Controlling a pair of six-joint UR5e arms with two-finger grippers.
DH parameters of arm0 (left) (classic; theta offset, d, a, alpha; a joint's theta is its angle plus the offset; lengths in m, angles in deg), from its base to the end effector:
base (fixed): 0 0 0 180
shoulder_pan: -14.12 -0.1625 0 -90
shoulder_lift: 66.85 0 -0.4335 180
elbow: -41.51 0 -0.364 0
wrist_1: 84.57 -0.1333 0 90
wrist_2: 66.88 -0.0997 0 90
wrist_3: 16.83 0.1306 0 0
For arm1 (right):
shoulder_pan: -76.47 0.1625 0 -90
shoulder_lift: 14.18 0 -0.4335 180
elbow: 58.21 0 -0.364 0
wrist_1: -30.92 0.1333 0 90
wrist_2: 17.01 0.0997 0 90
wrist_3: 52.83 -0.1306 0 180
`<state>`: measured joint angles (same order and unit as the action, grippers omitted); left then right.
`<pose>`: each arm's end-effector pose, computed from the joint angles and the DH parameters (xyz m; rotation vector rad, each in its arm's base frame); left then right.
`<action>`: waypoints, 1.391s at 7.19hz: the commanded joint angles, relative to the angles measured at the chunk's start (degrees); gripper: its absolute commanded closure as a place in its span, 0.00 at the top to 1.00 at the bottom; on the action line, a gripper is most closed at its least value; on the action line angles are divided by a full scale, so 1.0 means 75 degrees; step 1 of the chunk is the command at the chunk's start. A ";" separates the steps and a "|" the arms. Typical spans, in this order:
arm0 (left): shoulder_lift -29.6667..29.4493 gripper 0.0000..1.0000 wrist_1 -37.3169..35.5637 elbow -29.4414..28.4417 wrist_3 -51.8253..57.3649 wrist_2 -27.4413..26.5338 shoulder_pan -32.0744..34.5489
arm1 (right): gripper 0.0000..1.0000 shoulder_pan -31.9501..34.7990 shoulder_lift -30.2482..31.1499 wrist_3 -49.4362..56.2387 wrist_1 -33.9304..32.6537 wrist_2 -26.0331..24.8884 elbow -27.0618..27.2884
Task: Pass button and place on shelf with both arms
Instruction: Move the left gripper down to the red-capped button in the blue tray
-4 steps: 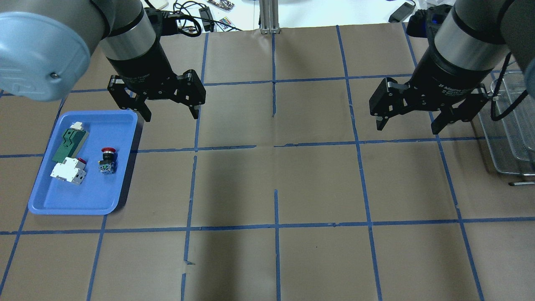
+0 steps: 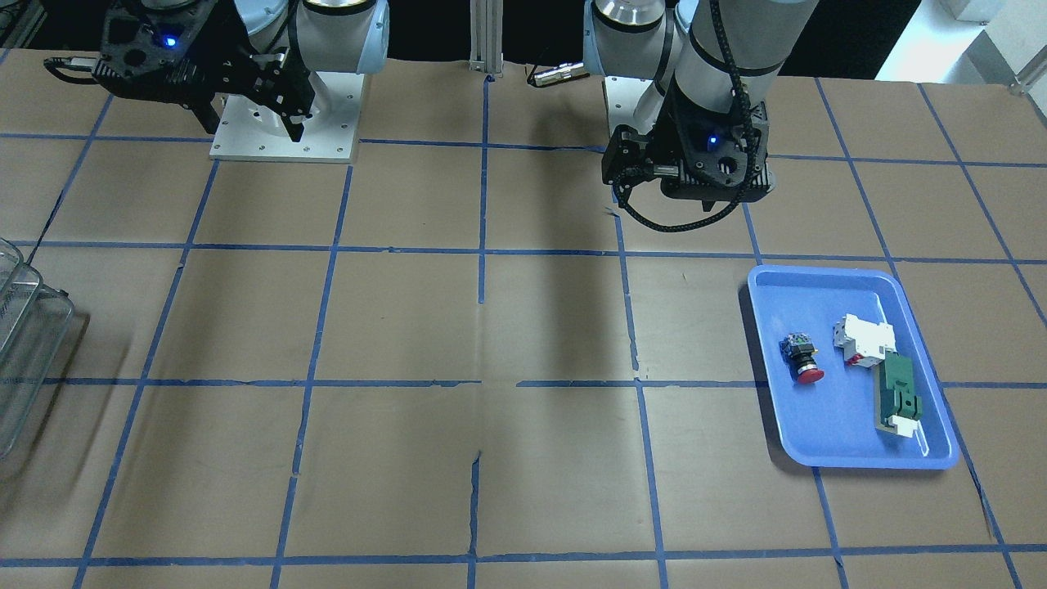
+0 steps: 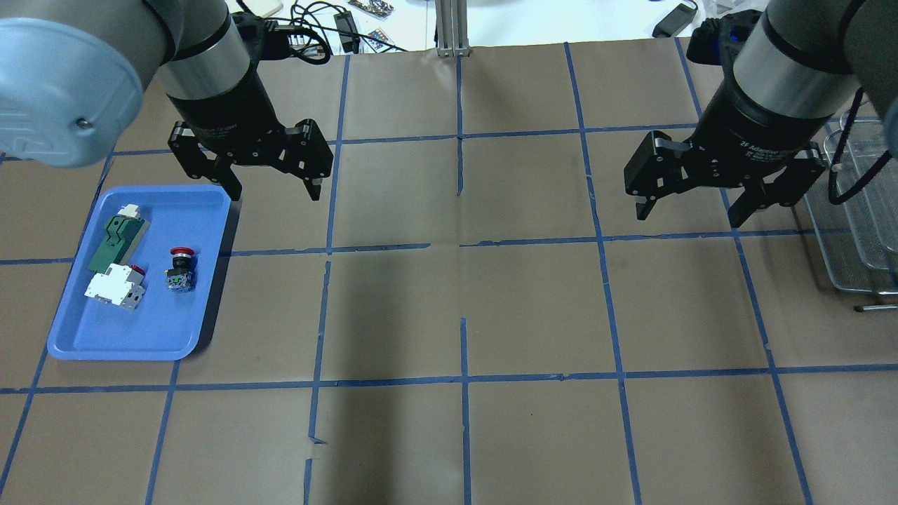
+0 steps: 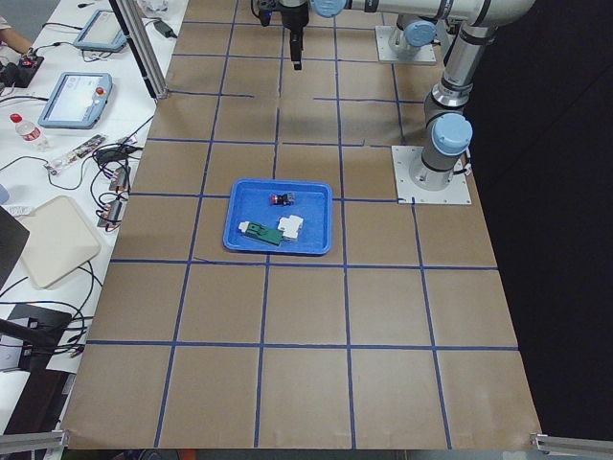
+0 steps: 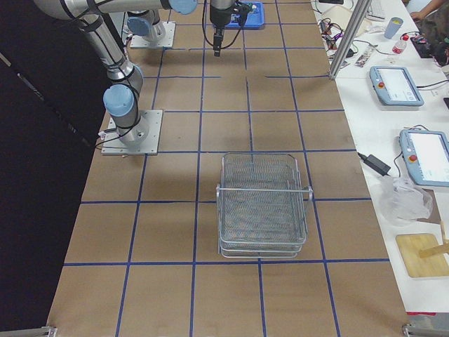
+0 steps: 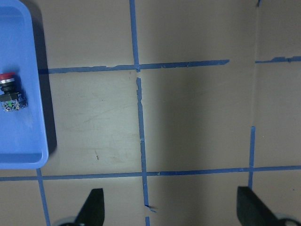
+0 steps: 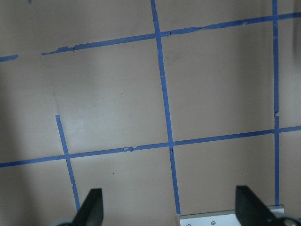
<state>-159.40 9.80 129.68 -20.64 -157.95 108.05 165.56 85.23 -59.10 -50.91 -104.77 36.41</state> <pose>-0.1628 -0.4609 0.4521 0.0046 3.1140 0.1361 0.1323 -0.3858 0.4844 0.1961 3.0977 0.0943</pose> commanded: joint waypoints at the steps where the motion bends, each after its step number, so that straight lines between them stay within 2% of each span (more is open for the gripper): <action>1: -0.0430 1.00 -0.0707 0.0625 -0.0127 -0.0091 -0.1545 | 1.00 -0.0008 0.0011 -0.0032 -0.0011 -0.0005 0.0005; 3: -0.0817 1.00 -0.2938 0.2215 0.1357 -0.0114 -0.2594 | 1.00 -0.0020 0.0034 -0.0079 -0.0023 0.0006 -0.0007; 4: -0.0947 1.00 -0.4400 0.2990 0.2048 -0.0103 -0.3225 | 1.00 -0.0020 0.0011 0.0037 -0.0035 0.0006 -0.0007; 5: -0.1018 1.00 -0.5018 0.3276 0.2612 -0.0091 -0.3684 | 1.00 -0.0020 0.0011 0.0050 -0.0035 0.0006 -0.0007; 10: -0.1896 1.00 -0.5667 0.3525 0.2980 -0.0009 -0.4192 | 1.00 -0.0148 0.0011 -0.0079 -0.0035 0.0030 -0.0007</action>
<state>-172.05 -31.39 156.08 1.15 -158.06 77.15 165.14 85.29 -59.72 -51.13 -104.65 36.36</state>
